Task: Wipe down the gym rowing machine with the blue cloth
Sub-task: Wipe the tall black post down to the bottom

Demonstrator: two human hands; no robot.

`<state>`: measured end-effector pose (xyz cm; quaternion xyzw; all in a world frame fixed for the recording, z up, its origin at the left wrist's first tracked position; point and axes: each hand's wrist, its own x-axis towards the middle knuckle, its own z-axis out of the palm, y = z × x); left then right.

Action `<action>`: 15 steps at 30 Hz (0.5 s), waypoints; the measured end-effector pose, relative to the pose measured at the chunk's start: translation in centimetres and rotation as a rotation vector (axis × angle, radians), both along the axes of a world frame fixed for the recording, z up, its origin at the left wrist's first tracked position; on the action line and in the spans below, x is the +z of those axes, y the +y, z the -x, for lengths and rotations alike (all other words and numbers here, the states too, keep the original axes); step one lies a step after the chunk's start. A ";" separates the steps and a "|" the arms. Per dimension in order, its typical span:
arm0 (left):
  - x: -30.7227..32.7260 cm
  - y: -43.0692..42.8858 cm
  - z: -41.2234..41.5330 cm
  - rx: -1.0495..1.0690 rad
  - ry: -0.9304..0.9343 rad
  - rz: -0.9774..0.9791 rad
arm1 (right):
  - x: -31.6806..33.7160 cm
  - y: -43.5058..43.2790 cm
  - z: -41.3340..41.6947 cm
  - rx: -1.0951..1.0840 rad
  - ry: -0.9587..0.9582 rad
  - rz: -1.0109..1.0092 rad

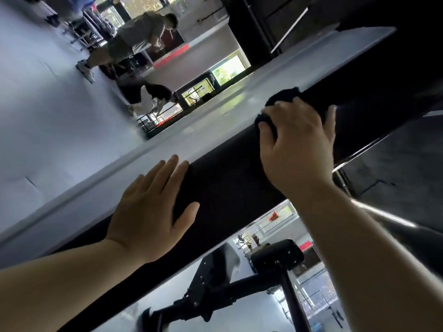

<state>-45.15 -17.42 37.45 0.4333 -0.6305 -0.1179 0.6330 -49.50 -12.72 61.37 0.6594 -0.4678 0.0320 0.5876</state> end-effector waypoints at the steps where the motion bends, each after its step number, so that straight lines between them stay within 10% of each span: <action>1: -0.3 -0.1 0.0 0.001 -0.010 -0.002 | -2.4 0.0 0.0 0.026 0.034 -0.085; 6: -2.5 0.1 -0.3 0.009 -0.030 -0.024 | -6.7 -0.1 0.2 0.063 0.245 -0.378; 12: -3.6 0.3 -0.1 0.027 0.020 -0.014 | 0.7 0.4 0.1 0.022 -0.069 0.103; 15: -4.9 0.4 0.1 0.039 0.025 -0.036 | -5.4 -0.1 -0.1 -0.001 0.026 -0.067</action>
